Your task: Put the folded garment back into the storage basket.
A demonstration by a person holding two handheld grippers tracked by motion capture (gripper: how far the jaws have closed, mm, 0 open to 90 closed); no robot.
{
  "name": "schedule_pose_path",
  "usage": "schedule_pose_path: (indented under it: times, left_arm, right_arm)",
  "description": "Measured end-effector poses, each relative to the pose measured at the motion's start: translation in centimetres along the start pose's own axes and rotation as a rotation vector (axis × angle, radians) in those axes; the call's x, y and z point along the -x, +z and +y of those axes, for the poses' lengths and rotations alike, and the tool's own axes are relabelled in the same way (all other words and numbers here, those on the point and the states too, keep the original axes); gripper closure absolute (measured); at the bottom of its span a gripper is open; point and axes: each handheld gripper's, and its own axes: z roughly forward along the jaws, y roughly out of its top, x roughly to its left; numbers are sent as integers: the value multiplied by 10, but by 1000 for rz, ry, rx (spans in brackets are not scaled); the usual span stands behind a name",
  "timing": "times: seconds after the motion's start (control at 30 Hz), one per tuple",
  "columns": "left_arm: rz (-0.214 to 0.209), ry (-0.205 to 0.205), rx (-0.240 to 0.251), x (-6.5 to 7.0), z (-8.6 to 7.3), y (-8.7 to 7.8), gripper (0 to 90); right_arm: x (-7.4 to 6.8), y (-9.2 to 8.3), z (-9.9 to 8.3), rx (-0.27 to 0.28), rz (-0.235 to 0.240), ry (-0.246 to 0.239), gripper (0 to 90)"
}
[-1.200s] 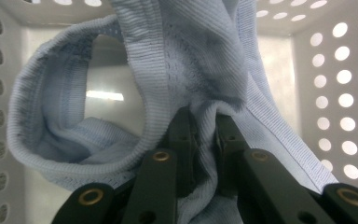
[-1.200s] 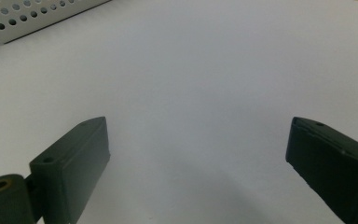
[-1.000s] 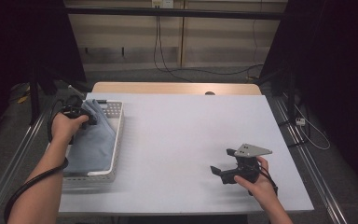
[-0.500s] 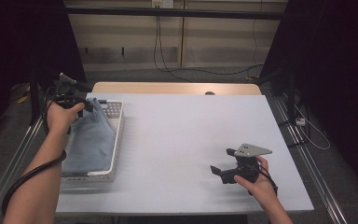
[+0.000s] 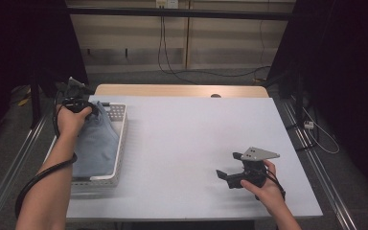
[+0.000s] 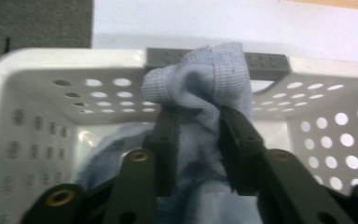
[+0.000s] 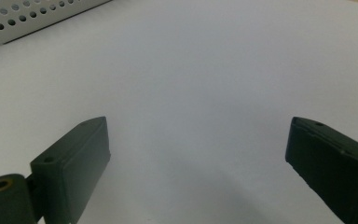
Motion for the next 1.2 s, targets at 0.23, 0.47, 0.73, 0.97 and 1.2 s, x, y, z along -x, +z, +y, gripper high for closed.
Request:
schedule_pose_path:
  times: [0.23, 0.47, 0.73, 0.97, 1.2]
  left_arm:
    - [-25, 25, -16, 7, 0, 6, 797]
    - [-34, 36, -11, 9, -3, 12, 802]
    - [-63, 68, -33, 14, -8, 25, 787]
    - [-81, 90, -54, 21, -11, 32, 776]
    - [-84, 102, -68, 22, -15, 35, 760]
  right_arm:
    - [0, 0, 0, 1, -1, -2, 62]
    - [0, -1, 0, 1, -1, -2, 63]
    - [-1, 1, 0, -2, 1, -3, 63]
    - [-1, 1, 0, -4, 2, -3, 63]
    - [-1, 1, 0, -3, 1, -3, 63]
